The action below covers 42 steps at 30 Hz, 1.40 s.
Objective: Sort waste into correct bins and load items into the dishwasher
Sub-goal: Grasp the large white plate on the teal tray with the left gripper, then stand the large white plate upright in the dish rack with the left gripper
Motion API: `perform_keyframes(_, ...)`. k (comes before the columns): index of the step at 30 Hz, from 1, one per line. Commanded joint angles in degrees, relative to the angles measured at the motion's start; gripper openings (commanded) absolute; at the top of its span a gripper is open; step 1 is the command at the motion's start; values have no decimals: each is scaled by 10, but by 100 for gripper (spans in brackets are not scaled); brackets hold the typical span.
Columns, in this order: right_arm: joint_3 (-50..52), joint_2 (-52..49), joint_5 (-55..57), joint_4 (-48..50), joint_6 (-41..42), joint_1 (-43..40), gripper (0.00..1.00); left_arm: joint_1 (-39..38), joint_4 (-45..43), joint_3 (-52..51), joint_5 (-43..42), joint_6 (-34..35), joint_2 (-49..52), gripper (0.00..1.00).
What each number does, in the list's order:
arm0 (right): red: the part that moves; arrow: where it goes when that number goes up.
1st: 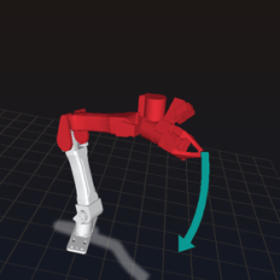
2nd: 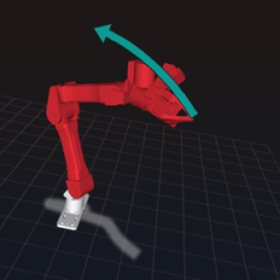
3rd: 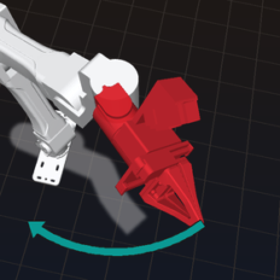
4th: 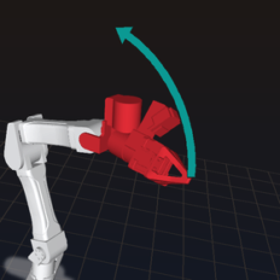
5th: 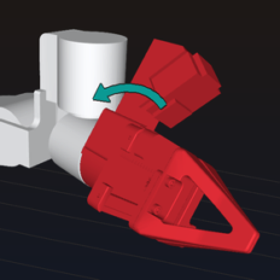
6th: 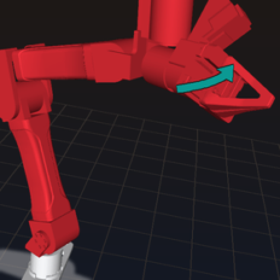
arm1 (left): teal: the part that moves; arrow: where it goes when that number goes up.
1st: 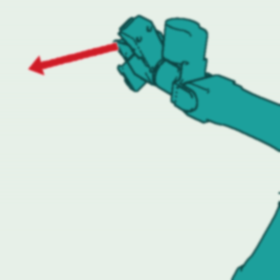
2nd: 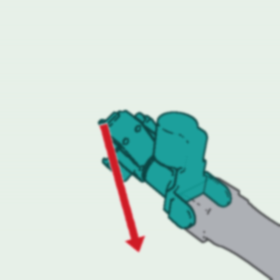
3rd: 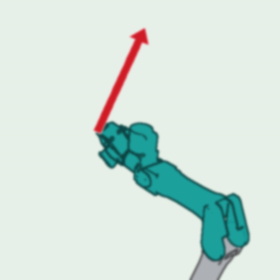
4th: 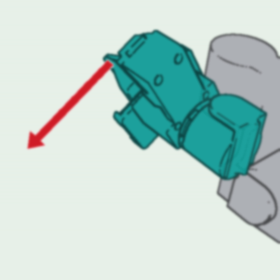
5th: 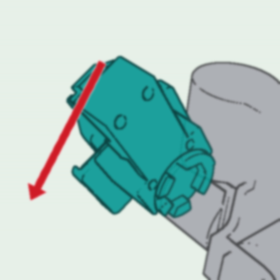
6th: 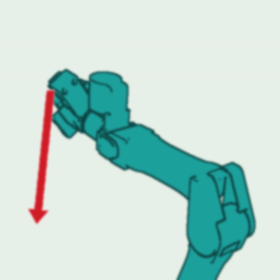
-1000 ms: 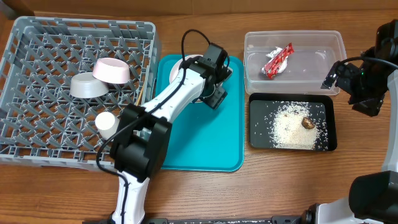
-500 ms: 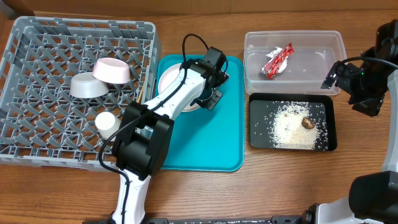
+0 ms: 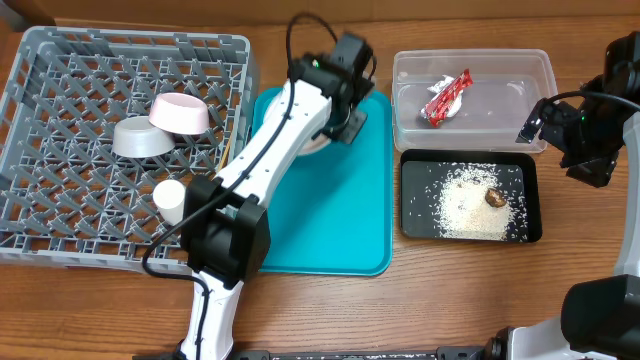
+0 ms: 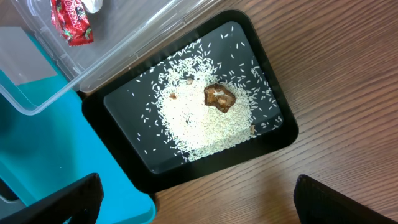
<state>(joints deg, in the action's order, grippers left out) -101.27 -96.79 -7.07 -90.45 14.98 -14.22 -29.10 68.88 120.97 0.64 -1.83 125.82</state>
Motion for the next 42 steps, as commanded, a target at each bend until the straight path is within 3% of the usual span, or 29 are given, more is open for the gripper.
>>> perform_keyframes(1,0,10,-1,1,0,-2,100,22,34,95,-16,42,-1,4)
perform_keyframes(8,0,10,-1,1,0,-2,100,108,108,197,-150,42,-1,4)
perform_keyframes(15,0,10,-1,1,0,-2,100,209,135,203,-287,42,-1,4)
perform_keyframes(24,0,10,-1,1,0,-2,100,283,144,195,-438,15,0,4)
perform_keyframes(38,0,10,-1,-1,0,-2,100,334,137,113,-437,4,1,4)
perform_keyframes(42,0,10,-1,-2,0,-2,100,343,137,94,-388,3,1,4)
